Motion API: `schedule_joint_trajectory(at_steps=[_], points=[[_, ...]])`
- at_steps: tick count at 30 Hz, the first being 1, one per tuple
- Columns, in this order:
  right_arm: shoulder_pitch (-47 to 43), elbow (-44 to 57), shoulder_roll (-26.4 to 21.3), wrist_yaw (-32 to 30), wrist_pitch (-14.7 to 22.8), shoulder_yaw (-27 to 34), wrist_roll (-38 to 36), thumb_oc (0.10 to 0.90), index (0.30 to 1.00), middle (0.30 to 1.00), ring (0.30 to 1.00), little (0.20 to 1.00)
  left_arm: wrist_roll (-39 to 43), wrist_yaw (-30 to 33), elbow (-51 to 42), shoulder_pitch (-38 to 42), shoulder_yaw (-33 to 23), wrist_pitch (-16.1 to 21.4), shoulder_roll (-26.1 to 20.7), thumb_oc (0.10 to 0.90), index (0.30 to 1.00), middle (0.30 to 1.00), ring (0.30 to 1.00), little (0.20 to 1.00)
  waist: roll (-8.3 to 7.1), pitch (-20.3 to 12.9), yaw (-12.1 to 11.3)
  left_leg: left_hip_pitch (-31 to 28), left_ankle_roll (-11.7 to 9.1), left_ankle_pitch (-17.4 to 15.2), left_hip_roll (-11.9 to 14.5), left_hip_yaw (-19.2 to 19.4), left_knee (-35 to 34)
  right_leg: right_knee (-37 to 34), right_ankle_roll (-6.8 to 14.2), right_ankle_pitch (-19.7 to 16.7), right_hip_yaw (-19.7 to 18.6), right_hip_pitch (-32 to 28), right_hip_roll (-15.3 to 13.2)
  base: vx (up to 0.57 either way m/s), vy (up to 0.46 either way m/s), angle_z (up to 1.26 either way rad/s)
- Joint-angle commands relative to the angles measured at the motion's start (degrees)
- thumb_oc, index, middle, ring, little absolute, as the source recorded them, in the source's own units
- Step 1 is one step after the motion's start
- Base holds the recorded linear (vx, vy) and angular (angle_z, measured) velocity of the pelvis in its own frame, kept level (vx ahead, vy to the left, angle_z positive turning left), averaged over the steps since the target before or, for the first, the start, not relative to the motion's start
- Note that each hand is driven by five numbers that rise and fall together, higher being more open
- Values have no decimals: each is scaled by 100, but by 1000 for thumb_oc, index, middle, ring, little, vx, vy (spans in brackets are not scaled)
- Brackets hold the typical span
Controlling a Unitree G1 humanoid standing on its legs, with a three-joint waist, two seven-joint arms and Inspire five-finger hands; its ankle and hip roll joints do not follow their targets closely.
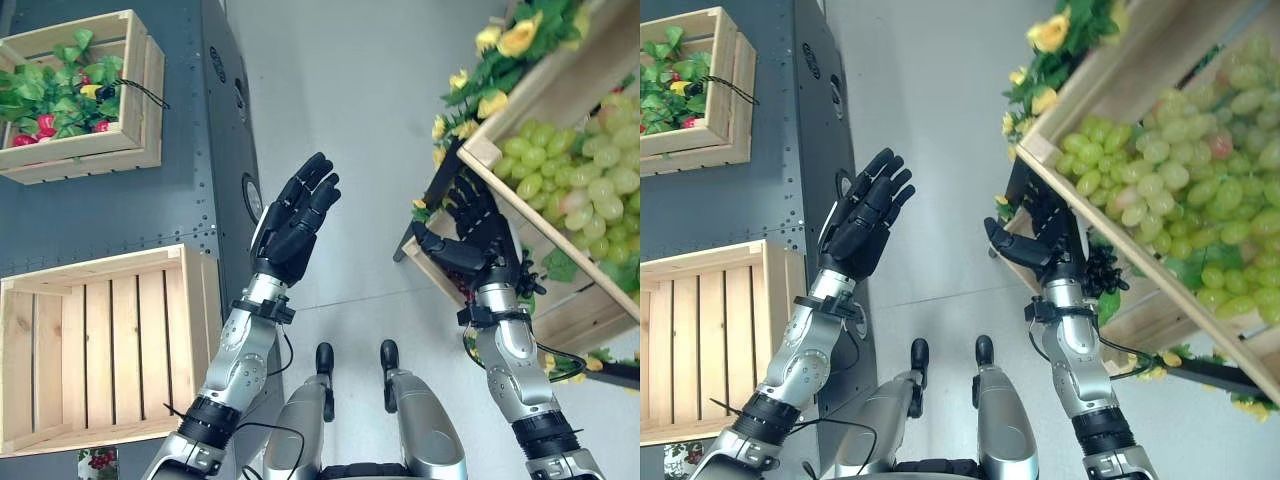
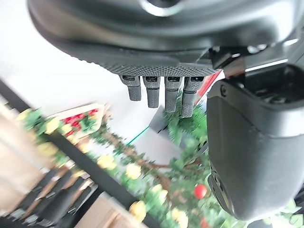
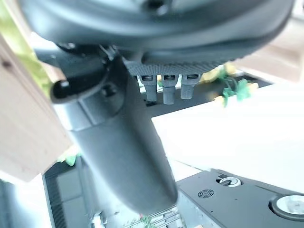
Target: Pick up the fruits from the basket on one side to the basket on the other side
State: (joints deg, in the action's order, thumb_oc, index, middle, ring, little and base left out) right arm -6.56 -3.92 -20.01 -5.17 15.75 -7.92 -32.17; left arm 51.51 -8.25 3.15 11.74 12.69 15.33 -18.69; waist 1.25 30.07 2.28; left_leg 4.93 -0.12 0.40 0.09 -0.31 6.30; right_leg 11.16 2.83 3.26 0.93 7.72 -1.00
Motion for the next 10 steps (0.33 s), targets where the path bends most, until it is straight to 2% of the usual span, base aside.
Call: schedule_joint_trajectory(at_steps=[1, 3, 5, 10], points=[[11, 549, -2, 849, 205, -322, -100, 800, 900, 900, 900, 900, 80, -286, -404, -317, -22, 179, -20, 800, 900, 900, 900, 900, -230, -1363, -223, -79, 159, -106, -478, -117, -297, -581, -144, -154, 313, -470, 161, 125, 42, 13], [130, 535, 50, 948, 143, -392, -212, 800, 900, 900, 900, 900, 110, -258, -402, -439, -29, 160, 3, 800, 900, 900, 900, 900, -237, -1466, -249, -142, 151, -65, -466, -160, -390, -674, -143, -189, 349, -537, 145, 82, 34, 18], [421, 323, 215, 1227, -43, -580, -279, 800, 900, 900, 900, 900, 128, -279, -199, -763, -71, 47, 59, 800, 900, 900, 900, 900, -240, -1768, -327, -298, 109, 57, -407, -243, -685, -924, -117, -286, 458, -707, 95, 94, 46, 9], [591, -166, 225, 1496, -277, -941, -148, 800, 900, 900, 900, 900, -3, -319, 279, -945, 51, -139, 129, 800, 900, 900, 900, 900, -204, -2087, -423, -466, 48, 234, -332, -362, -1107, -1205, -75, -368, 581, -888, 47, 54, 32, 13]])
